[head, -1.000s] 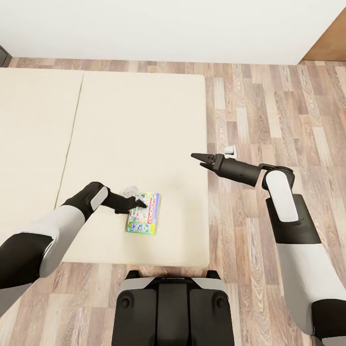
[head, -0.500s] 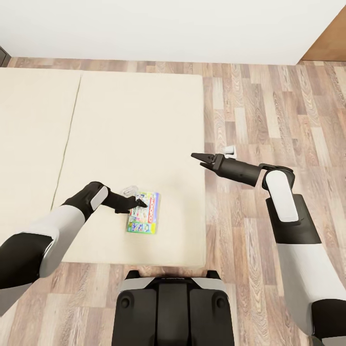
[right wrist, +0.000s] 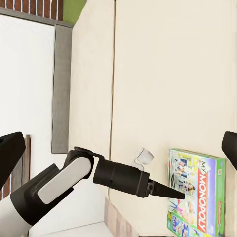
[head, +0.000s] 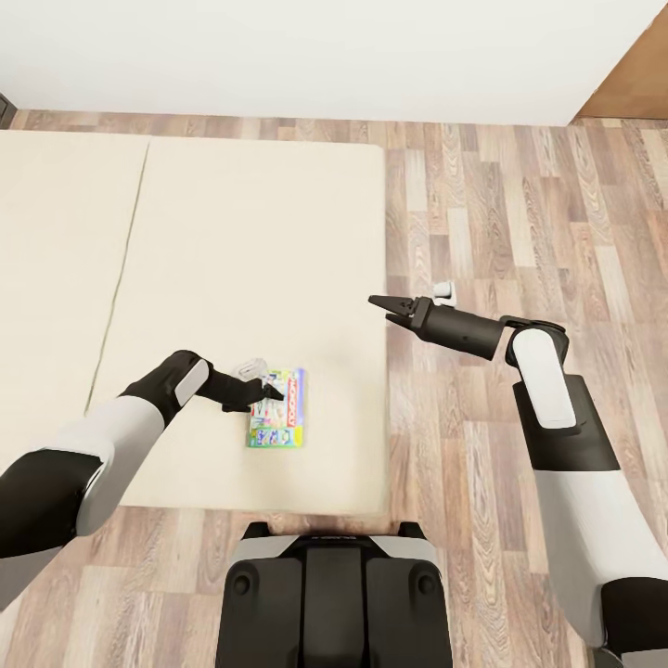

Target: Put all the toys in the child's room - the three board games (two on the bed and one on the table), the two jigsaw puzzles on the table, and the tennis ball on the table - inside the toy box on the table in the child's room.

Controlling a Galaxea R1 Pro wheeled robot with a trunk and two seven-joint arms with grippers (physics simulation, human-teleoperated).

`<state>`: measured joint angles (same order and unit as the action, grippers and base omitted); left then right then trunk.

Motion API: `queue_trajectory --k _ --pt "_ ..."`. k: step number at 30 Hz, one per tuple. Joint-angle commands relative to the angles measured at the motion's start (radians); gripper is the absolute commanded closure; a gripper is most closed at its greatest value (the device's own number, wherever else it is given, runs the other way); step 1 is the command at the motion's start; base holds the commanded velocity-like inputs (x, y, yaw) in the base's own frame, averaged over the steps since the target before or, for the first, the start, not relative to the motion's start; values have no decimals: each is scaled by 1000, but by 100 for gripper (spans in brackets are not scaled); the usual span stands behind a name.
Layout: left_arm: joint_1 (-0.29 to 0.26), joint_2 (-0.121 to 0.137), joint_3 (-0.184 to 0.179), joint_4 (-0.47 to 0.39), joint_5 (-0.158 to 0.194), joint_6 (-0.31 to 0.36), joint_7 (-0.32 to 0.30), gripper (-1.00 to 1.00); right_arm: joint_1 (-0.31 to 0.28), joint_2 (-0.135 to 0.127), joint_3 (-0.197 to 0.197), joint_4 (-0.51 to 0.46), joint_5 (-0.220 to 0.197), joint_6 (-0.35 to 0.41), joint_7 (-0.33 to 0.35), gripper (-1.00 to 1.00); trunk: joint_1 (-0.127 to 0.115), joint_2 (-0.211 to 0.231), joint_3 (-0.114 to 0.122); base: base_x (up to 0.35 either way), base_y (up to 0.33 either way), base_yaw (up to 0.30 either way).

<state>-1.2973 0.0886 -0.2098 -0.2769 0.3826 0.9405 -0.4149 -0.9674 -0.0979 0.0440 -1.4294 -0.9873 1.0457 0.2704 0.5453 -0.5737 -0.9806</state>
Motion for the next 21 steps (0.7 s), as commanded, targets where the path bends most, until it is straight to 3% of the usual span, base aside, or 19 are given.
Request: queue_trajectory --k 1,8,21 --pt "0 1 -7 -1 2 2 -3 -100 -1 -1 0 0 10 1 10 -100 0 -1 -1 0 -227 0" --pt "0 2 -7 -1 2 2 -3 -100 -1 -1 1 0 10 1 10 -100 0 -1 -1 0 -170 0" --pt "0 2 -7 -1 2 3 -3 -100 -1 0 1 0 10 1 10 -100 0 -1 -1 0 -12 0"
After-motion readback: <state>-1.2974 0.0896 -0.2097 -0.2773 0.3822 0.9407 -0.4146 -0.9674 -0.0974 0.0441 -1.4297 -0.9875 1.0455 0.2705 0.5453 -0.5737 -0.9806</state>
